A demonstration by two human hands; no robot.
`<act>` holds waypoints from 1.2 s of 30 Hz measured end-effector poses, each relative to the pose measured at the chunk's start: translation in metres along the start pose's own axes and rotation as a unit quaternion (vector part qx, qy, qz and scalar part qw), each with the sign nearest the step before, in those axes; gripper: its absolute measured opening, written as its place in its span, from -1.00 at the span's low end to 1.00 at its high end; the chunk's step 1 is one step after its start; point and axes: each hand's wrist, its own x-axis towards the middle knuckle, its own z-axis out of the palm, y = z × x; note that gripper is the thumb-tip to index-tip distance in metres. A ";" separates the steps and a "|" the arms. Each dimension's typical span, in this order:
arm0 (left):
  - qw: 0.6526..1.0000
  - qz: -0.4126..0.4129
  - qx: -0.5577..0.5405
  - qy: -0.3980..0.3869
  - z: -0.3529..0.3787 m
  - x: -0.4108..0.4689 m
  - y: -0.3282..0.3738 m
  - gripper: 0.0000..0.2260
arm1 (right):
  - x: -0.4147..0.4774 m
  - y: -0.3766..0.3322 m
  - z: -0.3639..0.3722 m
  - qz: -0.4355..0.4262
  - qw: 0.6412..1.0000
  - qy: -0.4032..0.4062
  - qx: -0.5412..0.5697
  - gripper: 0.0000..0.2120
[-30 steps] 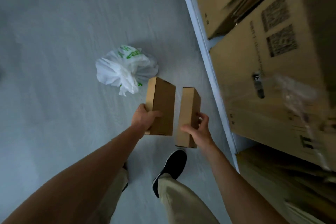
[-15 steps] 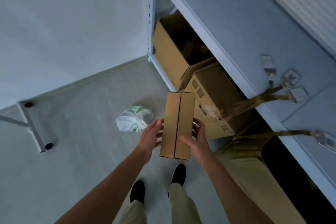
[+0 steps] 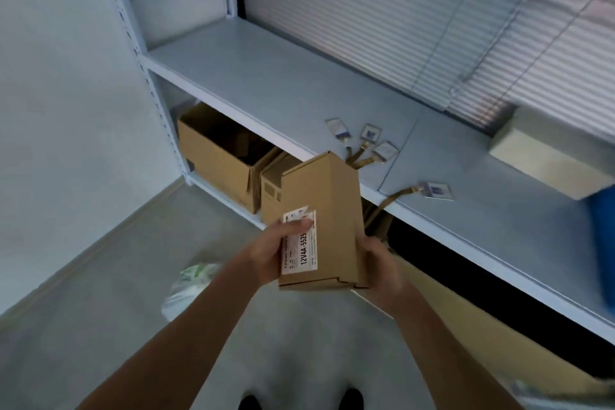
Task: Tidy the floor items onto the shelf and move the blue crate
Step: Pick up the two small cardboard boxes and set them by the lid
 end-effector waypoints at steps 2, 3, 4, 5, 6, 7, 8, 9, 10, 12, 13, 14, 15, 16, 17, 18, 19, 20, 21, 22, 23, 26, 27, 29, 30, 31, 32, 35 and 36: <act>1.000 -0.013 -0.011 -0.012 0.030 0.014 -0.004 -0.66 | -0.018 -0.009 -0.028 -0.025 0.999 0.018 0.032 -0.41; 1.000 -0.013 -0.015 -0.018 0.045 0.022 -0.007 -0.67 | -0.029 -0.015 -0.038 -0.044 0.998 0.028 0.036 -0.46; 1.000 -0.013 -0.018 -0.022 0.060 0.028 -0.010 -0.68 | -0.039 -0.022 -0.049 -0.060 0.996 0.054 0.044 -0.51; 0.999 -0.017 -0.021 -0.019 0.078 0.035 -0.015 -0.68 | -0.050 -0.029 -0.062 -0.079 0.993 0.082 0.044 -0.54; 0.999 -0.023 -0.024 -0.016 0.098 0.042 -0.020 -0.65 | -0.060 -0.035 -0.077 -0.096 0.988 0.109 0.048 -0.52; 0.999 -0.023 -0.032 -0.012 0.115 0.049 -0.026 -0.60 | -0.068 -0.039 -0.091 -0.104 0.983 0.134 0.063 -0.45; 0.999 -0.016 -0.042 -0.006 0.132 0.058 -0.034 -0.53 | -0.078 -0.043 -0.104 -0.105 0.978 0.158 0.084 -0.35; 0.999 -0.006 -0.053 0.000 0.153 0.069 -0.044 -0.45 | -0.089 -0.047 -0.121 -0.112 0.971 0.182 0.110 -0.28; 0.998 0.002 -0.065 0.005 0.173 0.081 -0.054 -0.37 | -0.099 -0.050 -0.134 -0.126 0.962 0.200 0.134 -0.27; 0.997 0.021 -0.079 0.011 0.217 0.101 -0.075 -0.26 | -0.113 -0.055 -0.162 -0.148 0.953 0.227 0.135 -0.13; 0.996 0.032 -0.081 0.011 0.239 0.111 -0.086 -0.22 | -0.118 -0.057 -0.172 -0.156 0.950 0.242 0.119 -0.02; 0.996 0.040 -0.083 0.006 0.259 0.119 -0.096 -0.20 | -0.121 -0.060 -0.183 -0.168 0.946 0.256 0.105 0.02; 0.996 0.044 -0.083 -0.001 0.278 0.126 -0.105 -0.18 | -0.125 -0.065 -0.191 -0.186 0.940 0.268 0.099 0.02; 0.996 0.044 -0.078 -0.006 0.294 0.132 -0.111 -0.17 | -0.128 -0.070 -0.203 -0.201 0.935 0.275 0.097 0.01; 0.997 0.039 -0.074 -0.002 0.306 0.139 -0.116 -0.13 | -0.132 -0.076 -0.216 -0.209 0.931 0.284 0.099 -0.03; 0.997 0.031 -0.074 0.014 0.314 0.147 -0.117 -0.07 | -0.137 -0.083 -0.232 -0.214 0.928 0.289 0.100 -0.09; 0.996 0.029 -0.075 0.046 0.319 0.154 -0.115 0.02 | -0.143 -0.090 -0.247 -0.219 0.927 0.290 0.097 -0.17; 0.993 0.037 -0.070 0.085 0.319 0.162 -0.111 0.09 | -0.150 -0.097 -0.263 -0.223 0.928 0.284 0.088 -0.25; 0.991 0.052 -0.051 0.114 0.317 0.168 -0.104 0.11 | -0.155 -0.103 -0.278 -0.226 0.933 0.271 0.075 -0.31; 0.990 0.067 -0.016 0.121 0.316 0.173 -0.097 0.04 | -0.160 -0.109 -0.293 -0.229 0.938 0.253 0.059 -0.34; 0.992 0.074 0.027 0.099 0.314 0.177 -0.090 -0.09 | -0.163 -0.113 -0.304 -0.230 0.943 0.235 0.045 -0.35; 0.992 0.021 0.122 -0.016 0.315 0.183 -0.075 -0.53 | -0.162 -0.127 -0.328 -0.218 0.957 0.190 0.025 -0.23; 0.989 0.002 0.144 -0.037 0.317 0.187 -0.072 -0.57 | -0.160 -0.130 -0.334 -0.213 0.959 0.184 0.030 -0.16; 0.982 -0.021 0.179 -0.056 0.319 0.198 -0.070 -0.58 | -0.152 -0.137 -0.343 -0.209 0.957 0.194 0.047 -0.13; 0.980 -0.031 0.187 -0.058 0.322 0.204 -0.071 -0.59 | -0.147 -0.140 -0.347 -0.206 0.955 0.209 0.044 -0.21; 0.981 -0.043 0.183 -0.056 0.324 0.210 -0.072 -0.61 | -0.141 -0.142 -0.350 -0.203 0.951 0.229 0.035 -0.33; 0.982 -0.055 0.174 -0.052 0.325 0.217 -0.075 -0.63 | -0.135 -0.144 -0.353 -0.199 0.946 0.255 0.025 -0.45; 0.982 -0.073 0.168 -0.043 0.331 0.240 -0.084 -0.62 | -0.114 -0.150 -0.369 -0.172 0.925 0.338 0.039 -0.59; 0.983 -0.076 0.166 -0.035 0.334 0.248 -0.085 -0.63 | -0.109 -0.152 -0.374 -0.161 0.918 0.357 0.054 -0.56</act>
